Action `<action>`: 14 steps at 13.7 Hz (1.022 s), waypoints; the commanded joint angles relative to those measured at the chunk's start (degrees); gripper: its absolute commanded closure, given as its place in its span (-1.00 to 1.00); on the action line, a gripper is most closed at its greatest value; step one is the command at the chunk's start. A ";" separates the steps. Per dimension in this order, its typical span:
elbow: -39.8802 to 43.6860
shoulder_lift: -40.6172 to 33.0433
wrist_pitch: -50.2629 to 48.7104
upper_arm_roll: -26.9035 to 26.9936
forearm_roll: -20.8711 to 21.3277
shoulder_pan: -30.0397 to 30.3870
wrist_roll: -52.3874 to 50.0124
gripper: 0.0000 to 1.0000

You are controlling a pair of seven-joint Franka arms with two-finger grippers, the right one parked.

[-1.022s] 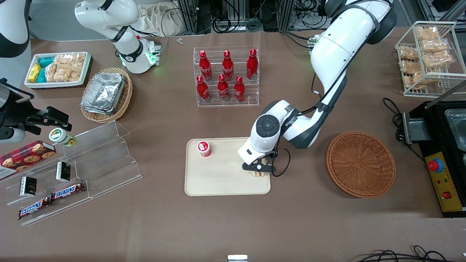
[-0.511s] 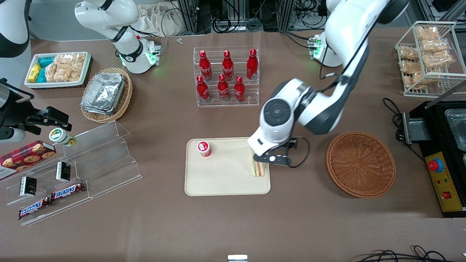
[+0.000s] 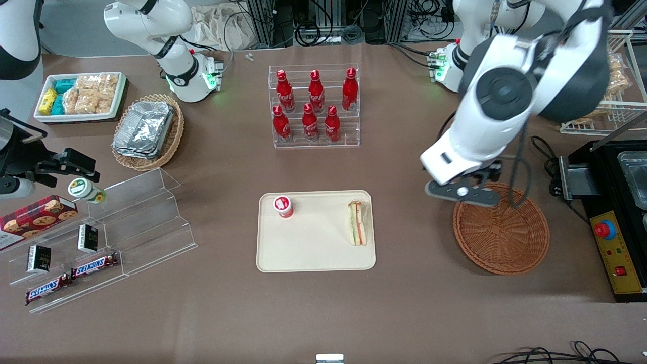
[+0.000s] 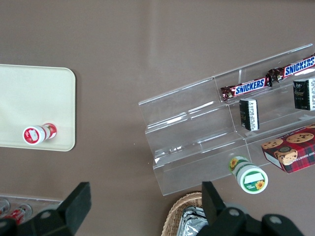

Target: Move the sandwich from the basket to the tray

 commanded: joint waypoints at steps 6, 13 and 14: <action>0.94 -2.89 -3.41 8.21 -0.86 -0.33 0.59 -0.99; 0.94 -4.21 -5.35 14.98 -2.17 -0.15 1.29 -0.99; 0.86 -4.29 -5.35 15.34 -3.05 -0.06 1.38 -0.99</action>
